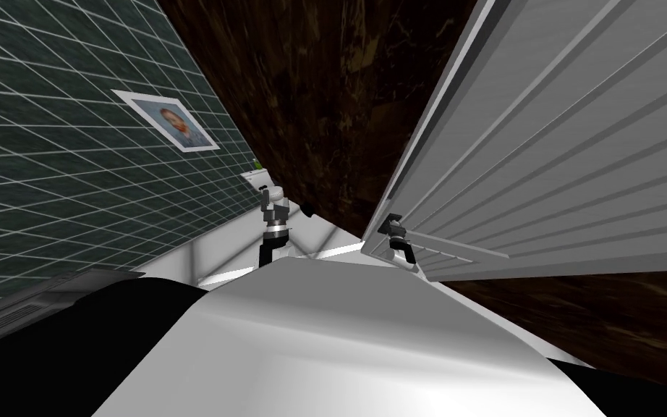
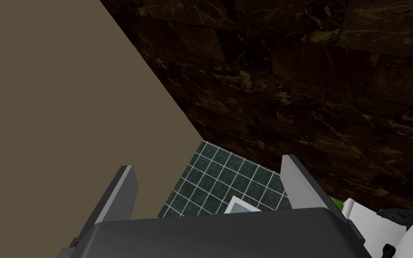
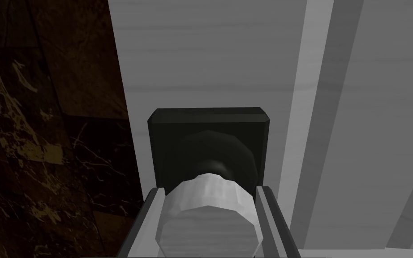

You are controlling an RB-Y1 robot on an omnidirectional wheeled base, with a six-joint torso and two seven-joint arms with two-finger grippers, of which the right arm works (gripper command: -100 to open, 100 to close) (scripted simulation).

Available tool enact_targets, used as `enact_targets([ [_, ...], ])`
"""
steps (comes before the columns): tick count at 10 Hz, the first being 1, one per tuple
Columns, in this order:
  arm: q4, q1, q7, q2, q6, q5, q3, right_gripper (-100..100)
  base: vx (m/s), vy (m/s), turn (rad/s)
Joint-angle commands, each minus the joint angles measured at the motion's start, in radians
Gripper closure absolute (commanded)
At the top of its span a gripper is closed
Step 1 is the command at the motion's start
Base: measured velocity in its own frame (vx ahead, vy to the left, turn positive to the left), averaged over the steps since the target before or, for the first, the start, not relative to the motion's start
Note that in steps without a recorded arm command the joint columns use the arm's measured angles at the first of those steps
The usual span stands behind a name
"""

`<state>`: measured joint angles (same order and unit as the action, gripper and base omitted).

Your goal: Pull the door open

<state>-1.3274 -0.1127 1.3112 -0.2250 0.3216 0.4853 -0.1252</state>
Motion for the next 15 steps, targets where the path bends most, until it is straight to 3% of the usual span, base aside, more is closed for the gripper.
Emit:
enact_targets([
  [1, -0.001, 0.0, 0.001, 0.003, 0.0, 0.0, 0.004, 100, -0.019, 0.002, 0.005],
  [3, -0.001, 0.0, 0.001, 0.003, 0.0, 0.0, 0.004, 100, -0.004, 0.002, -0.003],
  [4, -0.004, -0.012, 0.024, -0.018, 0.004, 0.001, 0.016, 100, -0.156, -0.05, 0.143],
  [8, -0.016, -0.035, 0.077, -0.062, 0.017, 0.004, 0.051, 100, -0.233, -0.073, 0.179],
  [11, -0.029, -0.058, 0.131, -0.107, 0.031, 0.006, 0.087, 100, -0.239, -0.055, 0.17],
  [13, -0.034, -0.067, 0.153, -0.125, 0.037, 0.007, 0.101, 100, -0.226, -0.031, 0.143],
  [14, -0.03, -0.067, 0.145, -0.12, 0.032, 0.006, 0.096, 100, -0.089, -0.019, 0.025],
  [15, -0.037, -0.081, 0.165, -0.137, 0.041, 0.003, 0.115, 100, -0.144, -0.034, 0.116],
])
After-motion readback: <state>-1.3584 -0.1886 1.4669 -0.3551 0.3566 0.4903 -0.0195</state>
